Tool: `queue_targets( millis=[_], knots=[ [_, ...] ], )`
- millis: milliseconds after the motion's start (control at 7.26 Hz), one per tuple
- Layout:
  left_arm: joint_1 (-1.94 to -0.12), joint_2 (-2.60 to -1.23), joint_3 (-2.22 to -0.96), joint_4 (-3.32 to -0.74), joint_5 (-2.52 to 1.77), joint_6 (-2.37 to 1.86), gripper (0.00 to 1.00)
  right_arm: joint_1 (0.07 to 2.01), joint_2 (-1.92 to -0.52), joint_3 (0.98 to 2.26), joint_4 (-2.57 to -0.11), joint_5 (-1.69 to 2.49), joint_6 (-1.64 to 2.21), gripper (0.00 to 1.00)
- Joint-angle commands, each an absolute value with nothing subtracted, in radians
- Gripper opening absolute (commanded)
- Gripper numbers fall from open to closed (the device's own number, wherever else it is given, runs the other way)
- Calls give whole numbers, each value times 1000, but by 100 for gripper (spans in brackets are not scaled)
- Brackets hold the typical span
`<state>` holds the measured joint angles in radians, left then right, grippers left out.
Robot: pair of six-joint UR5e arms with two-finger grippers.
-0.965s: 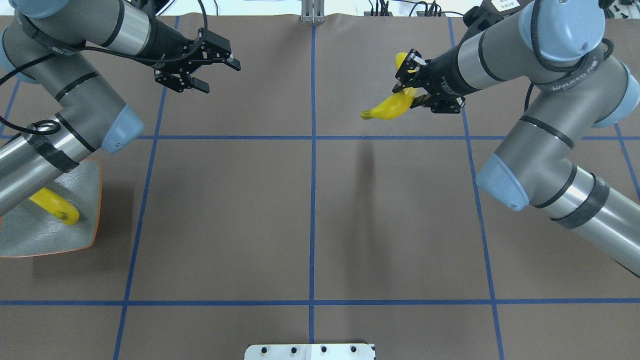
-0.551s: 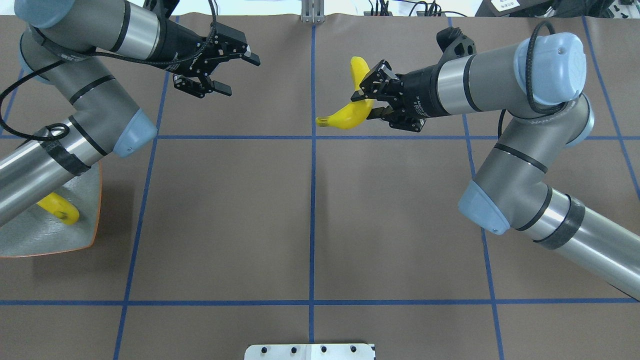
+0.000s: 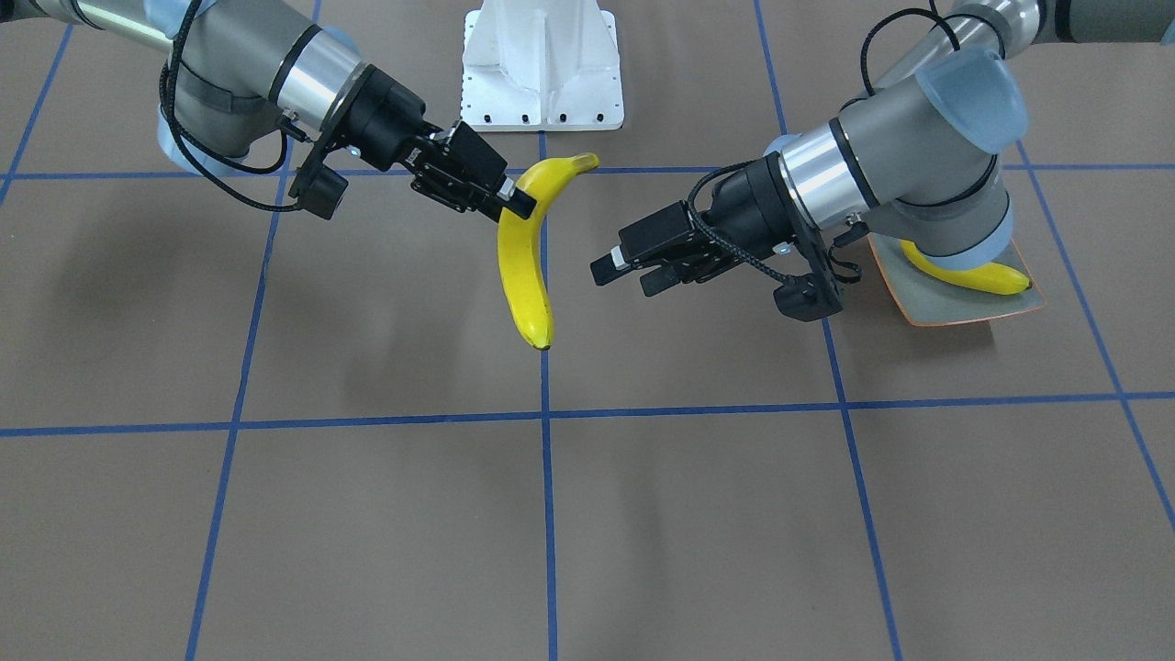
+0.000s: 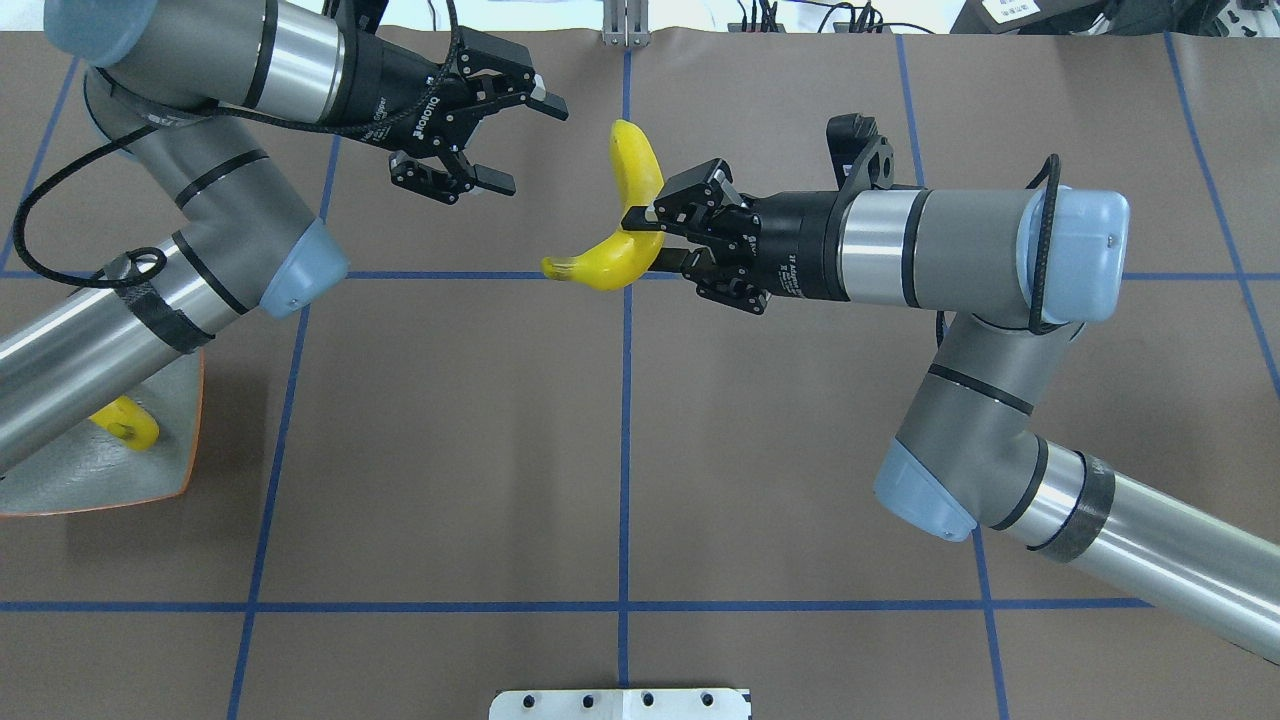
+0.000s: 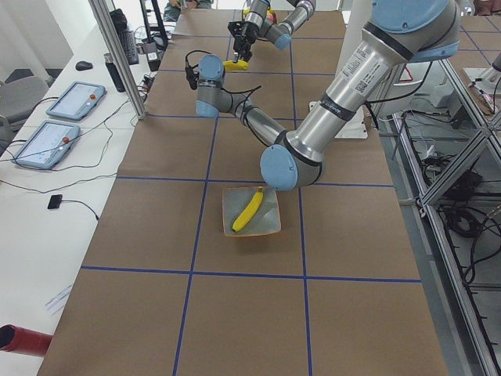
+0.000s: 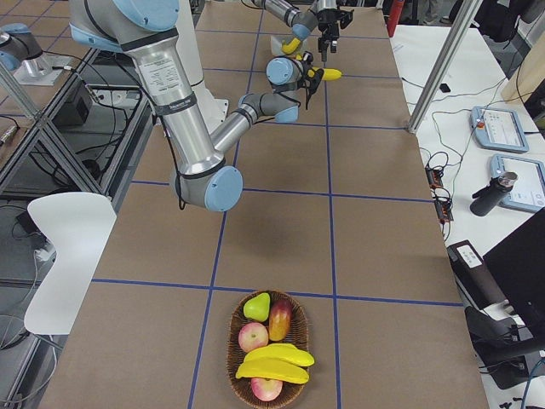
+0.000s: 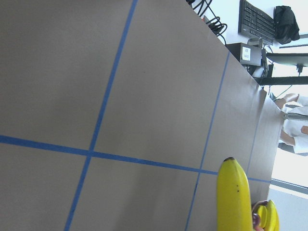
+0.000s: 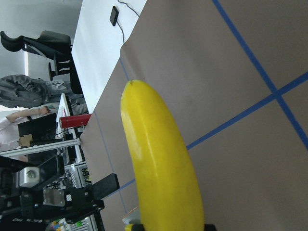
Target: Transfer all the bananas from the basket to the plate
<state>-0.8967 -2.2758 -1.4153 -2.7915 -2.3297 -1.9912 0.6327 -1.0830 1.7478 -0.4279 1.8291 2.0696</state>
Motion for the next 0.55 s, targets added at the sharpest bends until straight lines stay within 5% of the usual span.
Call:
queue_targets(
  millis=[0,413],
  knots=[
    [-896,-2283,-1416,-2864,-2327,-2074,100,614,-1080,1744,-352,1774,2129,0],
    [-841,-2292,-1420,-2936,-2249,-2123,100,571,-1066,1718,-252,1697,2203,0]
  ],
)
